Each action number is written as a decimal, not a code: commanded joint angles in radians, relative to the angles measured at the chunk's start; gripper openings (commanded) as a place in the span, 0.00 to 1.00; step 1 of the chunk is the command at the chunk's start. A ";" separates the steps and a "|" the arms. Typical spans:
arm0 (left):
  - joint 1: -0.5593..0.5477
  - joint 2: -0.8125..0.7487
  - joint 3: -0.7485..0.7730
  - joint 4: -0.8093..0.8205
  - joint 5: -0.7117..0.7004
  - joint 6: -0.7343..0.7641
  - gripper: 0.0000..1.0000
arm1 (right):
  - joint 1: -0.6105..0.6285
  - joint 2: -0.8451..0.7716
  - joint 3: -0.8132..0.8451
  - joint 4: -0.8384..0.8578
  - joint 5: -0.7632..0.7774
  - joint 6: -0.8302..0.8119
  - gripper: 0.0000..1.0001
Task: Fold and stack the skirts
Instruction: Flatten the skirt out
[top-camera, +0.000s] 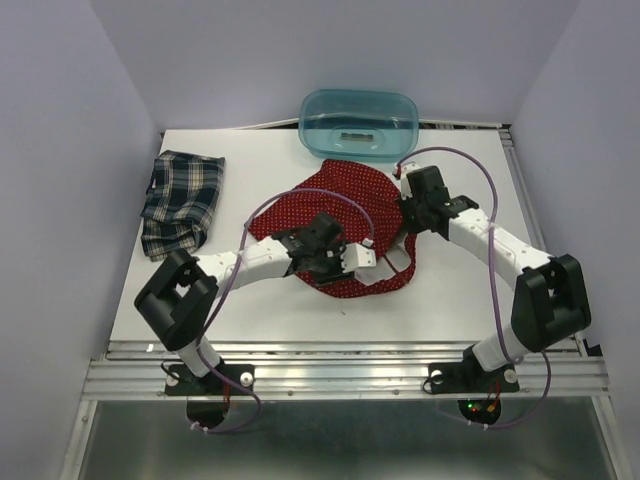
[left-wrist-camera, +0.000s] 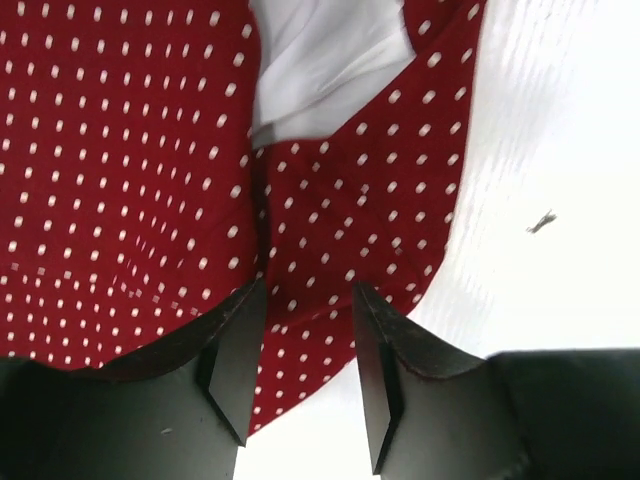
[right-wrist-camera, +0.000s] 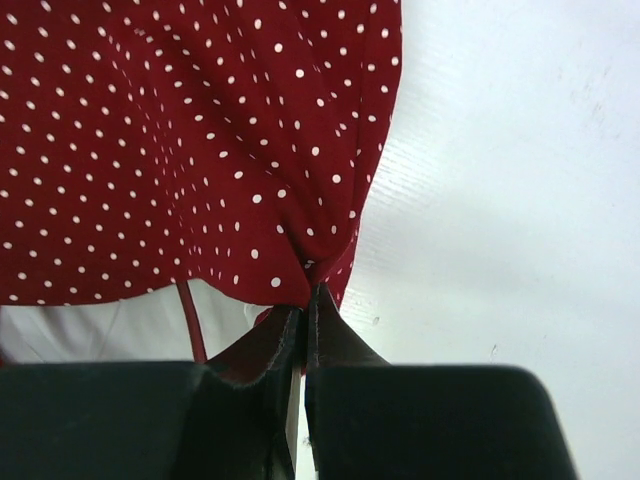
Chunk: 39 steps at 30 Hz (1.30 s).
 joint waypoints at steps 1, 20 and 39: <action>-0.052 0.028 0.067 0.038 -0.007 -0.039 0.50 | -0.003 -0.031 -0.050 0.036 0.020 0.002 0.01; -0.058 0.241 0.217 -0.093 -0.072 -0.125 0.56 | -0.012 0.030 -0.022 0.054 0.003 -0.006 0.01; 0.178 -0.471 0.006 -0.127 0.278 -0.033 0.00 | -0.213 -0.075 -0.087 0.002 0.055 -0.079 0.01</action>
